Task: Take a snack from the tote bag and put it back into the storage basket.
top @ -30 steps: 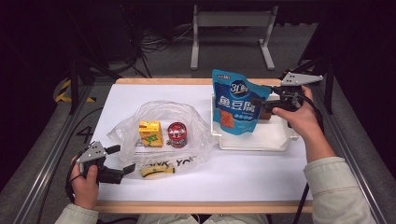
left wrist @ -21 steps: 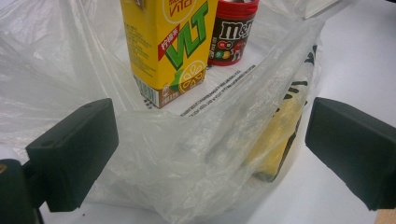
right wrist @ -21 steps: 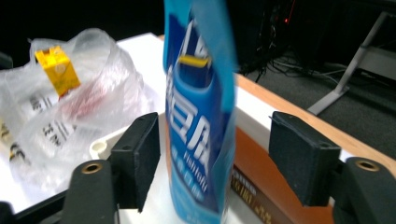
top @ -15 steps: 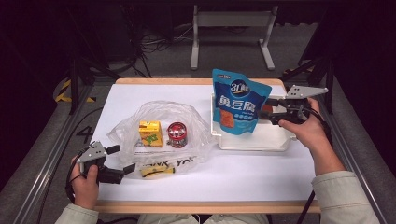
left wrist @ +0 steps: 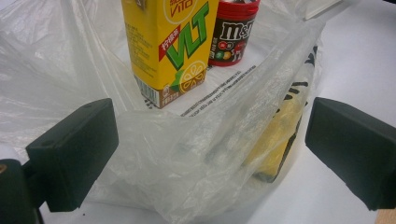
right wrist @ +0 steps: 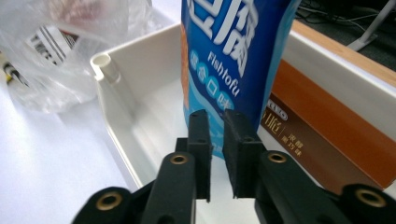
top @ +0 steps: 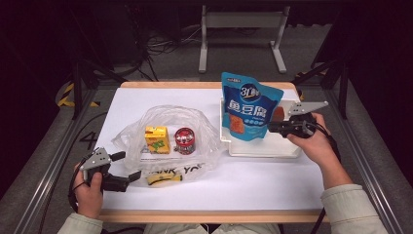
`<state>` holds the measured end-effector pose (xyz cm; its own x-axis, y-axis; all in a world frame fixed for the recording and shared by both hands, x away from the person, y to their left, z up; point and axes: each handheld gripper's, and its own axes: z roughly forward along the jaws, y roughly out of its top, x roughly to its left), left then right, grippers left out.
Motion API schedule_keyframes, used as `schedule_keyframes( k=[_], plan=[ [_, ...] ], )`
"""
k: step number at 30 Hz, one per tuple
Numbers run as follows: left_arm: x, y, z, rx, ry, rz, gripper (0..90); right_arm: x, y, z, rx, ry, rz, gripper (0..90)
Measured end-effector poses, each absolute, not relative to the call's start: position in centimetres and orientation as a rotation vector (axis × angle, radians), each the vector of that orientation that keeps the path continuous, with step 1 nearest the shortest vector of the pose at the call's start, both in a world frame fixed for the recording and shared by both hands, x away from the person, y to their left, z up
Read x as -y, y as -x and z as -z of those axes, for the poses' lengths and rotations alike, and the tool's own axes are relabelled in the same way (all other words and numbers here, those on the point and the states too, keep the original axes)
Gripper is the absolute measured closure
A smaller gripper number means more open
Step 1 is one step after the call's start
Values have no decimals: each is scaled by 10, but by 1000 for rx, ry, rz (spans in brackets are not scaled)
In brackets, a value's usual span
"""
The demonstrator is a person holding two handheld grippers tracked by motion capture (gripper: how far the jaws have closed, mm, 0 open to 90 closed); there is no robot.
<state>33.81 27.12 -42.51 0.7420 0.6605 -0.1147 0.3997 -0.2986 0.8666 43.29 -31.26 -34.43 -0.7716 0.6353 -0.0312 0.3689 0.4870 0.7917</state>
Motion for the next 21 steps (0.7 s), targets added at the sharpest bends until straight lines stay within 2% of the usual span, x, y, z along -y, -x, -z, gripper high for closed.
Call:
schedule_keyframes(
  k=[5,21],
  plan=[
    [-272,-338,425,-804,-1933,-329,33,308,-437,356,-2446,-842,-1123,894],
    [-272,-338,425,-806,-1934,-331,33,296,-447,387,-2471,-862,-1011,900]
  ],
)
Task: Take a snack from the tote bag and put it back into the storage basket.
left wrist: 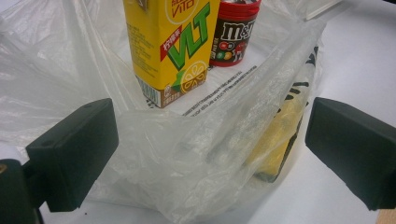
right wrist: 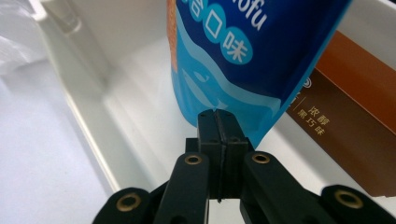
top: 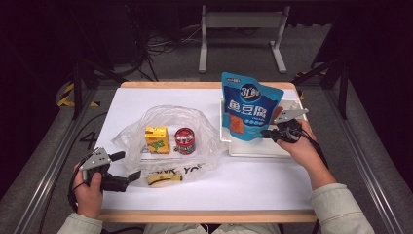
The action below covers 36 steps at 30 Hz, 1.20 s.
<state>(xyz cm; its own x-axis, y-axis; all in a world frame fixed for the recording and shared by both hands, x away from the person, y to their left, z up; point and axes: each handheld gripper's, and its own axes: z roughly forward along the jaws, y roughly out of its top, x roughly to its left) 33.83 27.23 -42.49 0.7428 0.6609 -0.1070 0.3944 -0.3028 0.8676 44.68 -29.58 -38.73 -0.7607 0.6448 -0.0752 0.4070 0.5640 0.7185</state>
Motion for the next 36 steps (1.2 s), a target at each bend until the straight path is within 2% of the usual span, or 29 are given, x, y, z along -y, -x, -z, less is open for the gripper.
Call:
schedule_keyframes(
  k=[16,36],
  plan=[
    [-272,-338,425,-804,-1935,-333,33,287,-457,406,-2423,-924,-869,900],
    [-273,-338,425,-808,-1933,-329,33,285,-465,410,-2325,-1067,-870,900]
  ],
)
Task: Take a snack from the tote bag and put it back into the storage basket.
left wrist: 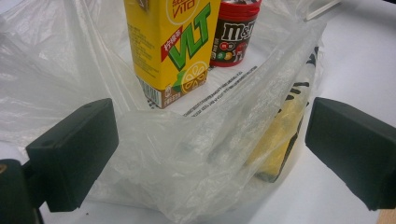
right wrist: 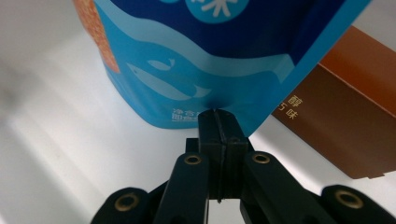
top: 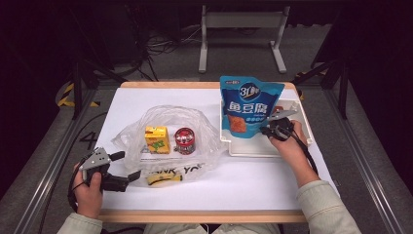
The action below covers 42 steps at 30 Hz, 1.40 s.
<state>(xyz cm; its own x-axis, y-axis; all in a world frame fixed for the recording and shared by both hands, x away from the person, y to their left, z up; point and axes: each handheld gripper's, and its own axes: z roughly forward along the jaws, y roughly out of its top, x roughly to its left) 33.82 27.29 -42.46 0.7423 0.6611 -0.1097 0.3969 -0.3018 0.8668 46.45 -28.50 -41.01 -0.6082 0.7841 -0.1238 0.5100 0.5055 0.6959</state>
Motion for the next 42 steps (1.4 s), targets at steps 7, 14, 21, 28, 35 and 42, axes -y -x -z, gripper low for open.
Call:
schedule_keyframes(
  k=[7,14,21,28,35,42],
  plan=[
    [-273,-338,425,-810,-1927,-327,33,286,-453,396,-2309,-1046,-946,900],
    [-274,-337,425,-812,-1926,-329,33,287,-438,369,-2271,-1020,-1067,818],
    [-272,-339,424,-800,-1932,-333,33,277,-431,350,-2293,-978,-1186,721],
    [-274,-337,424,-808,-1924,-336,33,257,-429,333,-2342,-898,-1241,623],
    [-275,-337,424,-806,-1923,-339,33,236,-431,316,-2388,-824,-1314,511],
    [-274,-337,424,-805,-1924,-334,33,220,-434,308,-2419,-791,-1366,401]
  ],
)
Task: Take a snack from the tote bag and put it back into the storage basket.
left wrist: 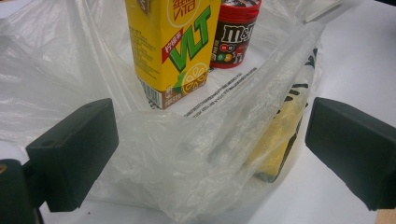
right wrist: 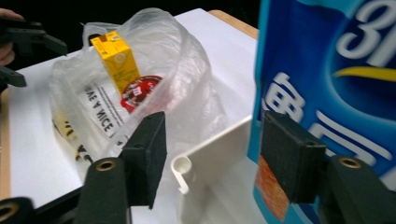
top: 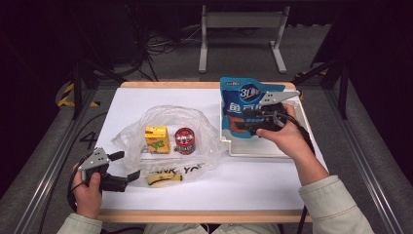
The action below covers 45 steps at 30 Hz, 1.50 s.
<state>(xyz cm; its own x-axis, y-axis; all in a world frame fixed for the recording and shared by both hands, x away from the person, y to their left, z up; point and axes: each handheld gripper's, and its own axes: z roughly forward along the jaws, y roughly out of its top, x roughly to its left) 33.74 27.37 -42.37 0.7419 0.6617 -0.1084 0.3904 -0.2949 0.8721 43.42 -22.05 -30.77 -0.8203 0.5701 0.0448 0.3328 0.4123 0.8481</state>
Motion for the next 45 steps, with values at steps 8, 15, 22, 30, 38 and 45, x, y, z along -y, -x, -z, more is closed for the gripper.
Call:
schedule_keyframes(
  k=[8,15,22,30,38,45],
  plan=[
    [-274,-337,423,-795,-1931,-342,33,194,-437,301,-2470,-721,-1376,343],
    [-277,-334,423,-801,-1930,-341,33,172,-439,297,-2498,-665,-1380,334],
    [-281,-329,424,-812,-1929,-335,33,147,-443,293,-2532,-608,-1398,323],
    [-282,-327,424,-822,-1920,-335,32,119,-449,293,-2573,-548,-1393,310],
    [-282,-328,424,-817,-1924,-330,32,97,-454,296,-2605,-523,-1389,282],
    [-282,-330,425,-817,-1921,-327,33,79,-460,300,-2632,-505,-1388,276]
  ],
)
